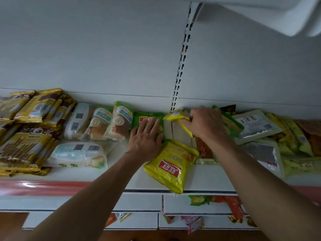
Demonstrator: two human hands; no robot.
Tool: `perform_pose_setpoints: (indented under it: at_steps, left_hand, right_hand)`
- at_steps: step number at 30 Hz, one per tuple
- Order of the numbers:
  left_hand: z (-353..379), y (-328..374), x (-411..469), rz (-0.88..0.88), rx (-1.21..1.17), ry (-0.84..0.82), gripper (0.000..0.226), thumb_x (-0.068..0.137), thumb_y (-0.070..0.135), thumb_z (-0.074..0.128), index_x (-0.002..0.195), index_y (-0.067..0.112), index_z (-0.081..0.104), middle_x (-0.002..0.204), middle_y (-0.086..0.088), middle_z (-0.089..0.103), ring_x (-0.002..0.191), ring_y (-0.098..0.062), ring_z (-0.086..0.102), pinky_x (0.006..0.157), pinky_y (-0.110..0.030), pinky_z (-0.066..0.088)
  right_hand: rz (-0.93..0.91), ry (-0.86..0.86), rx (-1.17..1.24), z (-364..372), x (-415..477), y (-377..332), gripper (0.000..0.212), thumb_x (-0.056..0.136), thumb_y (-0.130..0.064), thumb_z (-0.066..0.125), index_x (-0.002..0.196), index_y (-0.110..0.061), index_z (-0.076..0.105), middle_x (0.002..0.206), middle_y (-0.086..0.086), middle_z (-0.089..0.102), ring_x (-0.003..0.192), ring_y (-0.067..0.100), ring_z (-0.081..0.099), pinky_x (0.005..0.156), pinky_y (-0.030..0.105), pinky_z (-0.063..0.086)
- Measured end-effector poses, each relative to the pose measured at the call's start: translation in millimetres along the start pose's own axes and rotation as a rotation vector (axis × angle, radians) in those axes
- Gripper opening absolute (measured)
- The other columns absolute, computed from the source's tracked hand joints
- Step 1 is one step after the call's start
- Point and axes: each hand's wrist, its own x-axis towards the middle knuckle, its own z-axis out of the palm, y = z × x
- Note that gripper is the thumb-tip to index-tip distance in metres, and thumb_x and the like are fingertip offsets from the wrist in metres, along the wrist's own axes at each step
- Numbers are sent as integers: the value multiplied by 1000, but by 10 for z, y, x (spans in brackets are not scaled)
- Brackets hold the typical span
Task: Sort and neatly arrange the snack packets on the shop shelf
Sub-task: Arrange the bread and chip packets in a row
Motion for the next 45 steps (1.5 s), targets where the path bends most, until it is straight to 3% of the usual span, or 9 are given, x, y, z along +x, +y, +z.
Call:
perform_pose_setpoints:
  at_steps: [4, 7, 11, 13, 21, 26, 29, 33, 45]
  left_hand:
    - [-87, -1, 36, -17, -56, -31, 61, 100, 52, 28, 155, 30, 12, 163, 7, 11, 149, -17, 9, 117, -43, 12]
    - [-155, -31, 67, -51, -126, 7, 63, 99, 52, 35, 154, 28, 18, 162, 6, 17, 148, -17, 14, 117, -41, 10]
    - [-136, -34, 41, -34, -101, -27, 62, 100, 53, 30, 155, 27, 17, 163, 9, 13, 150, -15, 6, 119, -39, 2]
    - [-118, -26, 19, -32, -79, -31, 64, 100, 54, 28, 156, 26, 11, 163, 8, 11, 150, -14, 4, 119, -39, 3]
    - [-132, -8, 39, -34, -55, -38, 64, 100, 54, 25, 156, 25, 11, 163, 7, 11, 150, -15, 5, 118, -40, 6]
    - [-111, 3, 61, 1, -45, 29, 60, 101, 53, 23, 155, 29, 16, 163, 5, 13, 151, -18, 1, 121, -42, 1]
    - [-73, -19, 99, 20, -37, -27, 61, 100, 56, 16, 155, 31, 10, 164, 5, 3, 150, -18, -9, 121, -41, -7]
    - [-62, -37, 162, 35, 53, -155, 63, 99, 58, 10, 155, 32, -1, 164, 3, -9, 149, -20, -16, 121, -44, -10]
    - [21, -92, 279, 48, 113, -96, 75, 88, 68, -2, 155, 32, 1, 164, 3, -5, 150, -22, -11, 118, -44, -9]
  right_hand:
    - [-2, -251, -32, 38, 22, -158, 69, 81, -80, 43, 100, -19, 67, 100, 7, 71, 98, 28, 65, 73, 33, 37]
    - [22, -227, 87, -20, 12, -102, 73, 81, -84, 36, 88, -19, 68, 88, 4, 67, 87, 26, 63, 67, 31, 38]
    - [-26, -218, 291, -11, 63, -92, 34, 93, -42, 56, 117, -19, 62, 119, 6, 58, 111, 27, 54, 84, 35, 47]
    - [-61, -324, 298, 27, 55, -111, 48, 92, -37, 59, 137, -22, 49, 137, 5, 51, 125, 28, 48, 96, 40, 47]
    - [11, -203, -2, 144, 120, -46, 51, 93, -59, 50, 107, -11, 59, 104, 10, 67, 97, 29, 62, 67, 32, 34]
    - [-152, -113, 94, 151, 133, -103, 50, 95, -49, 51, 131, -15, 51, 131, 9, 52, 121, 29, 47, 91, 39, 41]
    - [-325, -245, 102, 245, 72, -207, 54, 102, -45, 35, 150, -21, 32, 159, 8, 25, 146, 27, 18, 117, 45, 21]
    - [-195, -523, 102, 421, -15, -283, 57, 104, -47, 13, 156, -27, 0, 164, 0, -14, 149, 22, -16, 120, 54, 5]
    - [-206, -441, 68, 521, 18, -454, 56, 104, -40, 15, 156, -22, 2, 164, 5, -10, 150, 27, -14, 120, 52, -5]
